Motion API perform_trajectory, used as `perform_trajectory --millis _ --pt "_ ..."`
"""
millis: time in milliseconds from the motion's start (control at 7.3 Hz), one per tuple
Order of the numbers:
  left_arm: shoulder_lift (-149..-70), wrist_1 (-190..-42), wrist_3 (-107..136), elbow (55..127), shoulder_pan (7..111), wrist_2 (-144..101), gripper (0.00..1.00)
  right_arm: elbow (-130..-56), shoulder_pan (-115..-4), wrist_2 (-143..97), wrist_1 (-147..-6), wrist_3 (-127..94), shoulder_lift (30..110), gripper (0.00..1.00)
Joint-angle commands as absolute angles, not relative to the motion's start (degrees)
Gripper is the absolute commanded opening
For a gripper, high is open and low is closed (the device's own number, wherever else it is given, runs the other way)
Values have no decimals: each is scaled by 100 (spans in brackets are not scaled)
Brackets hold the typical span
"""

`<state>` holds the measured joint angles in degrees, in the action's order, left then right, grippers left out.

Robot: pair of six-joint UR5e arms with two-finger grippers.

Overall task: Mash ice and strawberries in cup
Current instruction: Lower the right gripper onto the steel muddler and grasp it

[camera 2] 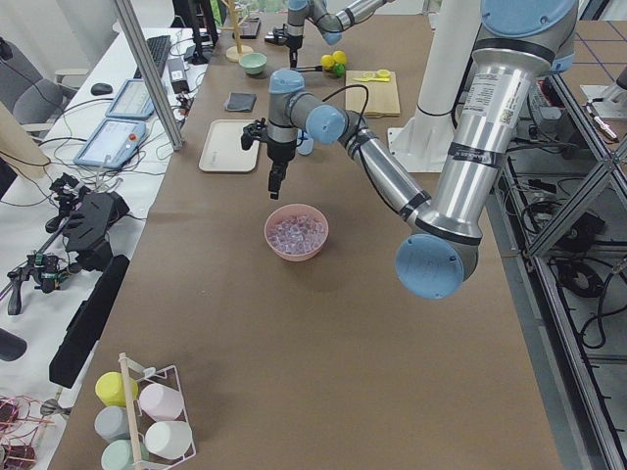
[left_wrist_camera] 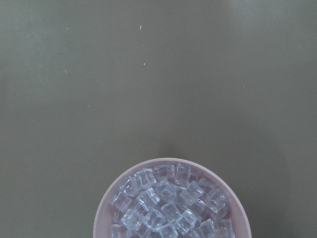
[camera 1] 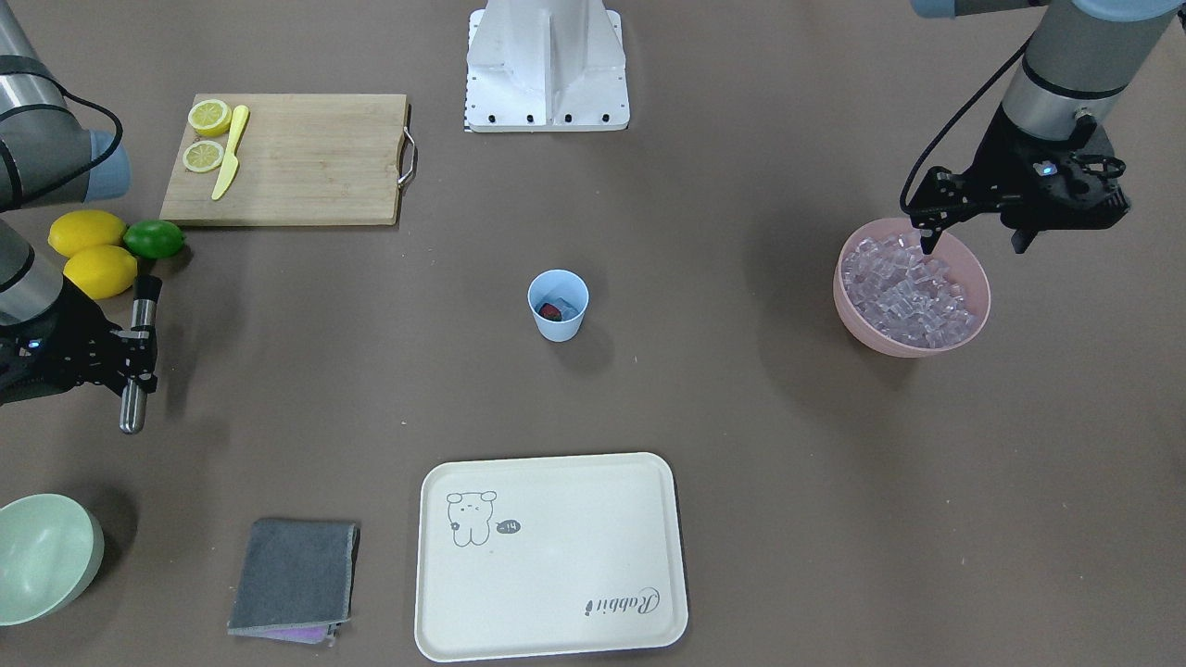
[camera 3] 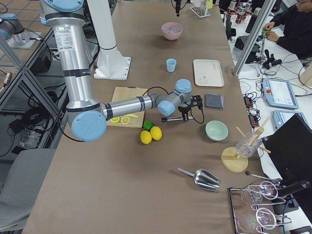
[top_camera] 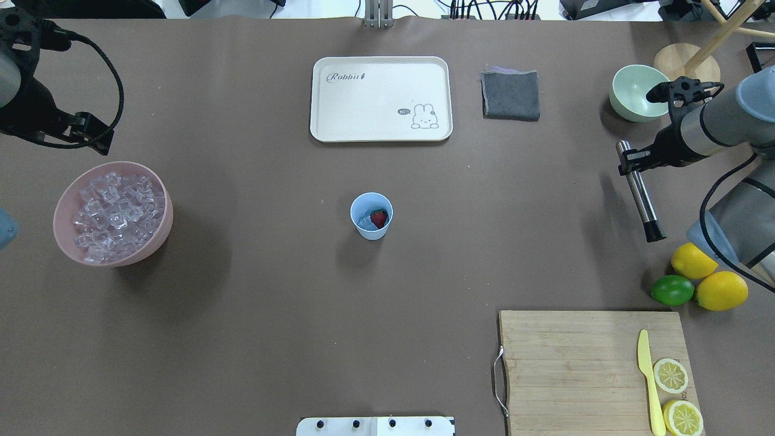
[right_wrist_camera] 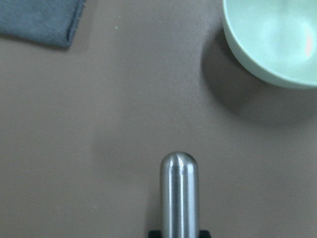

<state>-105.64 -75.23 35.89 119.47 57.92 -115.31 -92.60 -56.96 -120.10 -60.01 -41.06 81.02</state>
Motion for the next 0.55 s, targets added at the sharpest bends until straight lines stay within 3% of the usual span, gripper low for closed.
perform_trajectory --millis 0,411 --pt "-10564 -7523 3586 11944 5792 -11540 98 -10489 -5426 -11124 -5994 -4707 8288 0" --pt "-10564 -7523 3560 11883 5766 -11549 98 -10846 -4258 -9752 -6003 -5480 7307 0"
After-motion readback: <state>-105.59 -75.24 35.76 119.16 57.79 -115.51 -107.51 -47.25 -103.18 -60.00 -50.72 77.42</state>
